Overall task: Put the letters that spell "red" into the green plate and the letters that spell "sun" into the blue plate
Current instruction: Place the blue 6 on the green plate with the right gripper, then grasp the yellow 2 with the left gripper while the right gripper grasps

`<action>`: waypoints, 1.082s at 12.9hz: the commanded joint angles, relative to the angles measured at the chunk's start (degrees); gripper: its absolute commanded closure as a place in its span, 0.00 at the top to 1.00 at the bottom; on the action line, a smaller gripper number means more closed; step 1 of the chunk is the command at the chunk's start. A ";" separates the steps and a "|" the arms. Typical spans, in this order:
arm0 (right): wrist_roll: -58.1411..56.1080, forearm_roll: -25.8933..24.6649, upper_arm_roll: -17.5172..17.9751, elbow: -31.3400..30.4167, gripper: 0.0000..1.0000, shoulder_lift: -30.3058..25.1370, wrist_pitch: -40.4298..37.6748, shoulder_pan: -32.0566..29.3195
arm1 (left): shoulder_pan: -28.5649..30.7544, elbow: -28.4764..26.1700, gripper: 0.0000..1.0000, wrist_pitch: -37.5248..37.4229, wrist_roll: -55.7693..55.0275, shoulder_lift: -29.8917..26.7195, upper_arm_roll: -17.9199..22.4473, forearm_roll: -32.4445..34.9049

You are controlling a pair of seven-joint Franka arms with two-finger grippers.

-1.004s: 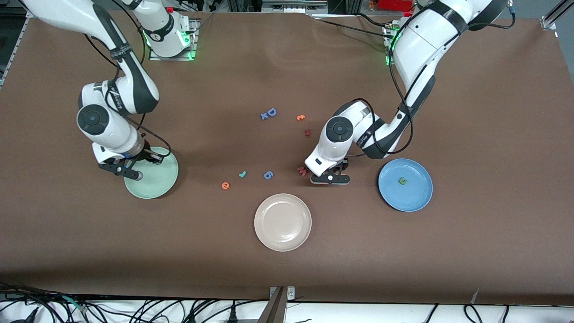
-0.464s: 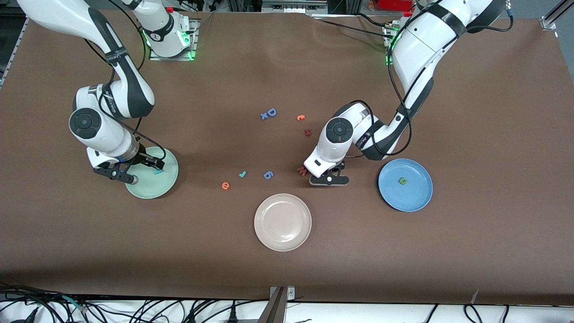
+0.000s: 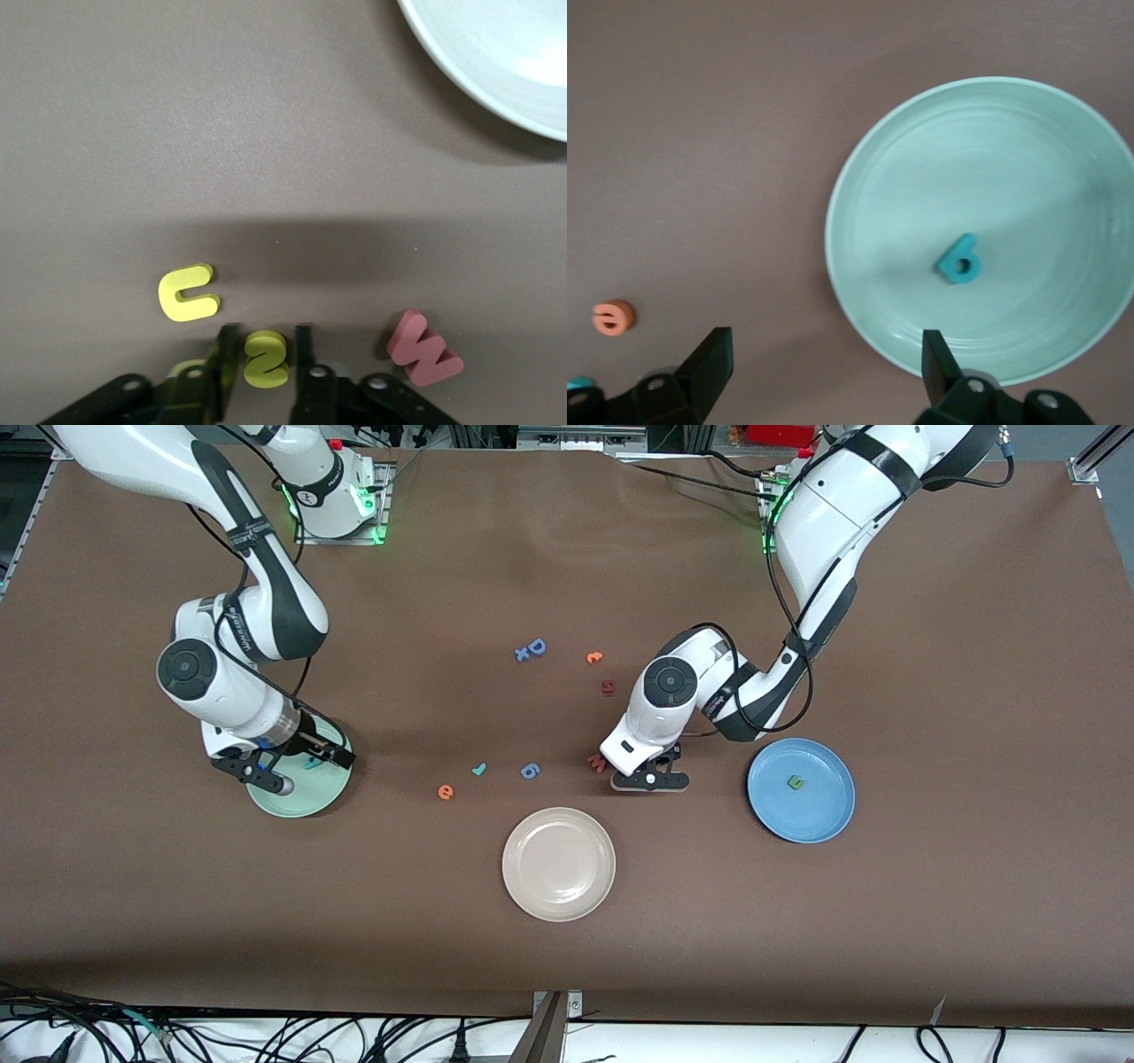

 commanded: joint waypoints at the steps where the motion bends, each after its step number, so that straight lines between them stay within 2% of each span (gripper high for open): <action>1: 4.61 0.73 -1.72 5.90 0.95 4.59 -0.43 3.97 | -0.28 0.75 0.36 -0.28 -1.75 0.95 -0.04 2.20; 2: 6.46 0.56 -2.95 8.27 0.95 6.69 -0.69 6.78 | -0.28 0.66 0.32 -0.28 -1.75 1.04 -0.04 2.20; 5: 12.17 0.55 -6.02 16.88 0.95 14.68 -1.22 14.16 | -0.37 0.66 0.00 -0.28 -1.75 1.13 -0.04 2.20; 6: 13.67 0.64 -7.60 18.99 0.95 16.54 -1.22 16.71 | -0.37 0.75 0.00 -0.54 -1.75 0.96 -0.04 2.20; 9: 16.92 0.82 -8.94 22.61 0.95 19.71 -3.24 20.42 | 0.06 1.19 0.00 -2.47 -1.40 -0.53 -0.30 2.11; 14: 18.69 0.55 -10.26 23.94 0.94 23.23 -2.71 22.89 | 0.59 1.37 0.00 -13.44 3.58 -6.50 -0.57 1.32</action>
